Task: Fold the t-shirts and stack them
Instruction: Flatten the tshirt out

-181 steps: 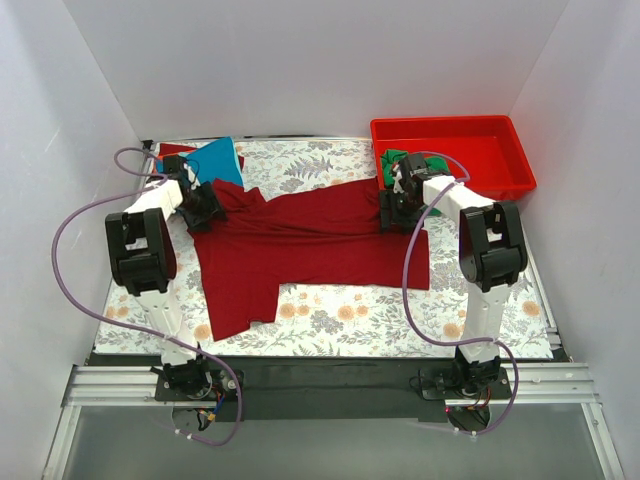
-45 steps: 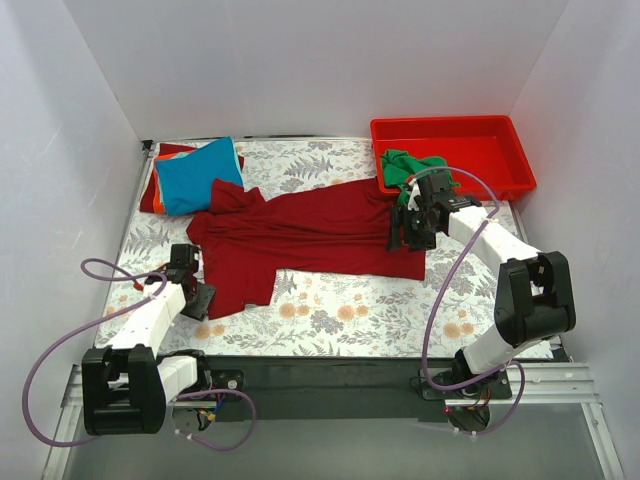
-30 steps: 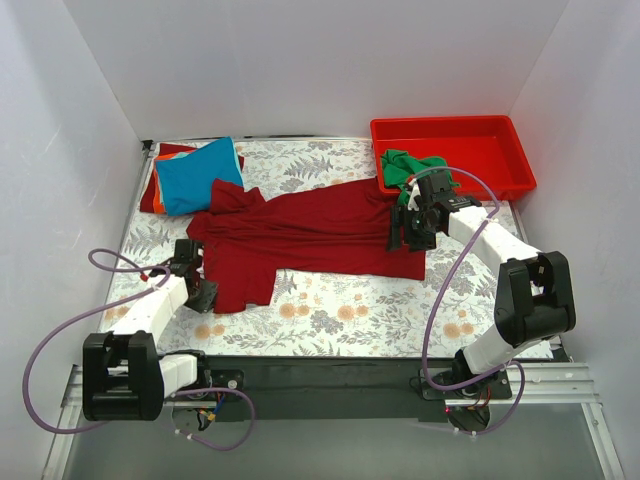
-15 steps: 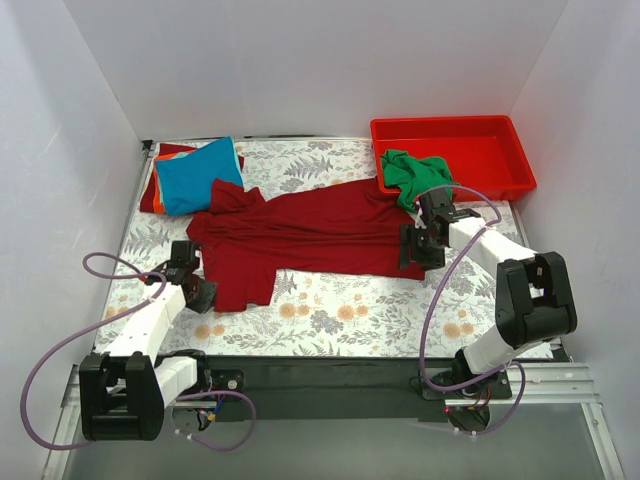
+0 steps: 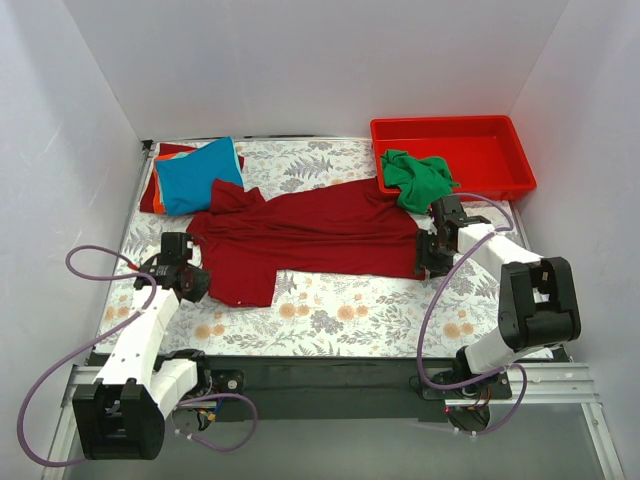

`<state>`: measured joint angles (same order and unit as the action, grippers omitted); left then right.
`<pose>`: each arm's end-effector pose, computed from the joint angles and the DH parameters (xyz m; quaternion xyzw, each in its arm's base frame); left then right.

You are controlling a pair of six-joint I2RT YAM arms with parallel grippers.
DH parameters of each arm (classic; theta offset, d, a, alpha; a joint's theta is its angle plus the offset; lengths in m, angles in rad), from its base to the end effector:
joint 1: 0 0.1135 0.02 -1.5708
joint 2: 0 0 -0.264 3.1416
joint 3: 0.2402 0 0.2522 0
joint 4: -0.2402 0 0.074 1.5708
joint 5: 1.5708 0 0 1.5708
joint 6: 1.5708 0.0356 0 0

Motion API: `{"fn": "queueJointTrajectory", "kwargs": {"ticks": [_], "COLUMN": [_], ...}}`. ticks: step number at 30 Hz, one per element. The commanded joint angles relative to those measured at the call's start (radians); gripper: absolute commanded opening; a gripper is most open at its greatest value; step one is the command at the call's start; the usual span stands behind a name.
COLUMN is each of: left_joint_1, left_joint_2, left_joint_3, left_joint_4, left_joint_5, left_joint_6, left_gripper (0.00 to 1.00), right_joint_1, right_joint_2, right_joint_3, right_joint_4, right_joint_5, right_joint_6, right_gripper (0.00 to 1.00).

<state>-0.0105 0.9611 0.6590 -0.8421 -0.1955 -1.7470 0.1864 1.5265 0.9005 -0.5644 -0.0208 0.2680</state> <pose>0.1657 0.0052 0.2152 -0.7557 0.6127 -0.1013 0.2079 0.2776 0.0531 0.1806 0.0381 0.9812 0.0525 0.1819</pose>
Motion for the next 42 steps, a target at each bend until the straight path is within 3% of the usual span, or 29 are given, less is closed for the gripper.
{"fn": "queueJointTrajectory", "kwargs": {"ticks": [1, 12, 20, 29, 42], "left_joint_1": [-0.005, -0.005, -0.005, -0.005, -0.005], "left_joint_2": [-0.028, -0.051, -0.064, -0.182, -0.283], "left_joint_3": [0.039, 0.057, 0.142, 0.179, 0.264], "left_joint_4": [-0.035, -0.052, -0.109, -0.192, -0.363], "left_joint_5": [-0.027, -0.03, -0.025, 0.01, -0.022], "left_joint_6": [0.015, 0.012, 0.003, -0.058, -0.077], "left_gripper": [0.0, 0.0, 0.0, 0.0, 0.0], "right_joint_1": [-0.011, -0.011, -0.013, -0.011, 0.031], "right_joint_2": [0.011, 0.092, 0.098, 0.001, -0.163], "right_joint_3": [-0.023, -0.006, 0.005, -0.006, -0.038], "right_joint_4": [0.029, 0.089, 0.008, -0.123, -0.299], "right_joint_5": [0.015, 0.001, -0.04, -0.079, -0.084], "right_joint_6": [0.013, -0.006, -0.038, -0.03, 0.05], "right_gripper": [0.52, 0.45, 0.2, 0.03, 0.01]}}
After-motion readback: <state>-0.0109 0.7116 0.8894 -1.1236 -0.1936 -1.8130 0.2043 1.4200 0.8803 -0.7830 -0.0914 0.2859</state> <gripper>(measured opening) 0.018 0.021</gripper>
